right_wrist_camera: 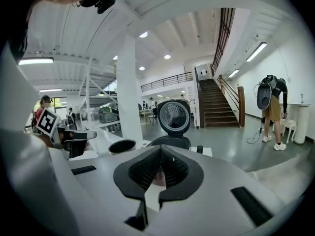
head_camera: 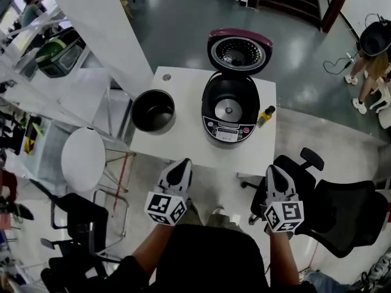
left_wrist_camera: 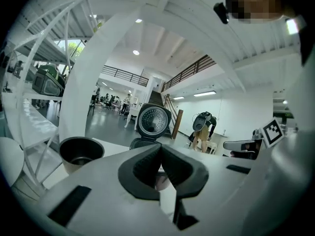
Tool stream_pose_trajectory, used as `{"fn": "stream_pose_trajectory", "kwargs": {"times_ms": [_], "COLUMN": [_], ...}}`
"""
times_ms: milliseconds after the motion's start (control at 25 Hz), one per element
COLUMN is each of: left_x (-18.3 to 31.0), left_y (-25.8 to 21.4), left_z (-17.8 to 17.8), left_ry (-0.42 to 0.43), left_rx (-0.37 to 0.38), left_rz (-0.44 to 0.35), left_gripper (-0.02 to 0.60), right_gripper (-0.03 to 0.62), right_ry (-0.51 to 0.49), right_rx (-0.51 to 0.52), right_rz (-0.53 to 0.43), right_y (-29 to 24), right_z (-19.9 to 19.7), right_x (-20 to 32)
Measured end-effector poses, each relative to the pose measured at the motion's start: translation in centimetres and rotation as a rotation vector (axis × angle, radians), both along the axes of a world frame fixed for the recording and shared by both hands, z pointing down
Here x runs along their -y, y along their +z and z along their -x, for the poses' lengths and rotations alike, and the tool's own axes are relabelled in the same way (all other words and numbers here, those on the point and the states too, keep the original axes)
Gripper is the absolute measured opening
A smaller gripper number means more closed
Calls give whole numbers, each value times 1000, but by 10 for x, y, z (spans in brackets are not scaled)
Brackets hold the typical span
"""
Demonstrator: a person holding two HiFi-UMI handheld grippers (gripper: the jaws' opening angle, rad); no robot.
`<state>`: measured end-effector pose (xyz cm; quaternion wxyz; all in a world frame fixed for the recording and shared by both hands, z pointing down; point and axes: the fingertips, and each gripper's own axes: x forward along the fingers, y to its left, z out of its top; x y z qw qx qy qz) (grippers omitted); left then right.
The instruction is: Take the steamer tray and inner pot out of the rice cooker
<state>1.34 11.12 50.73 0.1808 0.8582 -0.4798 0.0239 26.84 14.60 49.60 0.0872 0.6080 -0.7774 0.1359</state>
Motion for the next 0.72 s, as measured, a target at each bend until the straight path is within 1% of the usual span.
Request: {"fn": "stream_pose_trajectory", "kwargs": {"times_ms": [80,200,280,400,480,520,600,720], "left_x": [-20,-36,-38,-39,-39,-40,-42,-46], "left_y": [0,-2,-8,-15,-13,-11,-4,5], "left_z": [-11,-18,-6,24,34,34,27,14], "left_ry": [17,26,11,-36,-67,-73,-75,-77], "left_rx": [40,39,37,41,33,14,-32,-53], "left_rz": [-27,-59,-81,-97,-88,-74,-44,-25], "left_gripper": [5,5,5,5,5,5,5,5], "right_gripper": [0,0,0,0,0,0,0,0], "right_ry": [-4,-5,-1,1,0,-2,-11,-15], "right_rx": [0,-4,6,-3,-22,-30,-38,-31], "right_rz": [17,8,-4,-17,-32,-40,-51,-70], "right_y": [6,7,5,0,-6,-7,-10,-12], "right_z": [-6,-16,-20,-22,-24,-25,-22,-19], "right_x": [-15,-33,-41,-51,-54,-55,-55,-57]}}
